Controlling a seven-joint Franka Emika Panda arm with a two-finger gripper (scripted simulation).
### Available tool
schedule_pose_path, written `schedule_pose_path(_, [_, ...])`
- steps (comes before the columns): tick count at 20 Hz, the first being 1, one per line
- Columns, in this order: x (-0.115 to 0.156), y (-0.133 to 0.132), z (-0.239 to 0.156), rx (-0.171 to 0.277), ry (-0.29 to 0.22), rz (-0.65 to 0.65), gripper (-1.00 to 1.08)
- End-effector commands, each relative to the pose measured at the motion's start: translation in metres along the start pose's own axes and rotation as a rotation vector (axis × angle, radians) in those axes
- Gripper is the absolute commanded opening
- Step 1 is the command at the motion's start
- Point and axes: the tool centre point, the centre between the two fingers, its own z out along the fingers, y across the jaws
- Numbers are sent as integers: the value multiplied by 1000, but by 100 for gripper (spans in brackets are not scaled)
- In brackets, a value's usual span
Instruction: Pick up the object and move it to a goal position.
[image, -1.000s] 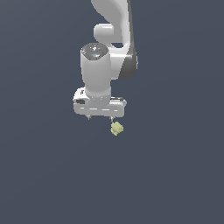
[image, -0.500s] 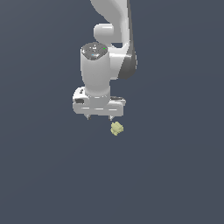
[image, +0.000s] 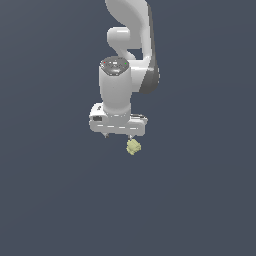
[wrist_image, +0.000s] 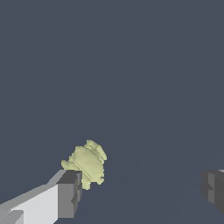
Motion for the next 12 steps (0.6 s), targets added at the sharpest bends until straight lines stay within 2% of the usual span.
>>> schedule_pose_path(1, [-5,-10,11,4,-6,21,100])
schedule_pose_path(12, [-35,-57,67,18,-37,146,100])
